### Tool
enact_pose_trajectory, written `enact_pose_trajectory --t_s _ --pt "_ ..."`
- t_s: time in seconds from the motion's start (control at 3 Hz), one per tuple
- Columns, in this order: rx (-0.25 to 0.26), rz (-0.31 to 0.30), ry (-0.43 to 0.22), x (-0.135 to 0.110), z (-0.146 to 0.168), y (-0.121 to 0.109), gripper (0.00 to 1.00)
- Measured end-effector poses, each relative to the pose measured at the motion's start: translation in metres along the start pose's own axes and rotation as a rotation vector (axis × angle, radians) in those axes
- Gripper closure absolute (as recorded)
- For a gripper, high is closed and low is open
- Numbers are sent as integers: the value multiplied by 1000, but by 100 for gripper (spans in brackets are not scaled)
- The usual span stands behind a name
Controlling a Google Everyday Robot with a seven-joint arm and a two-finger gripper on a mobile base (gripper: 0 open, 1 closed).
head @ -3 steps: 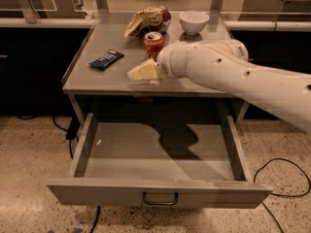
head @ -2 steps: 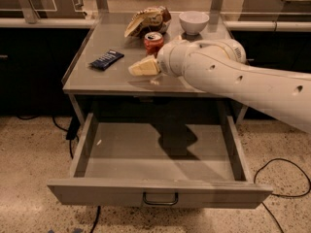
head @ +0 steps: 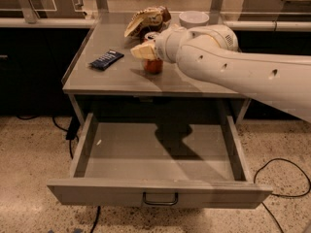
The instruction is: Place coke can into top drawer
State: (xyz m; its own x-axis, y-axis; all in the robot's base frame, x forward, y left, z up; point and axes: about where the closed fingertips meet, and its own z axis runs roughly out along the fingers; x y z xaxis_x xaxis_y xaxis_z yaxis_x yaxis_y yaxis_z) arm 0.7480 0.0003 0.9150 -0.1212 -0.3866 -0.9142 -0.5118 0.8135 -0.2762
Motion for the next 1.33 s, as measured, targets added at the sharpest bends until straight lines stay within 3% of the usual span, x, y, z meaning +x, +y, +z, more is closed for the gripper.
enact_pose_trajectory --t_s 0.33,0.67,1.0,1.33 --pt "0 0 0 0 0 0 19" --pt "0 0 0 0 0 0 0" --pt "0 0 0 0 0 0 100" --pt "-6 -6 -4 -4 -9 4 100"
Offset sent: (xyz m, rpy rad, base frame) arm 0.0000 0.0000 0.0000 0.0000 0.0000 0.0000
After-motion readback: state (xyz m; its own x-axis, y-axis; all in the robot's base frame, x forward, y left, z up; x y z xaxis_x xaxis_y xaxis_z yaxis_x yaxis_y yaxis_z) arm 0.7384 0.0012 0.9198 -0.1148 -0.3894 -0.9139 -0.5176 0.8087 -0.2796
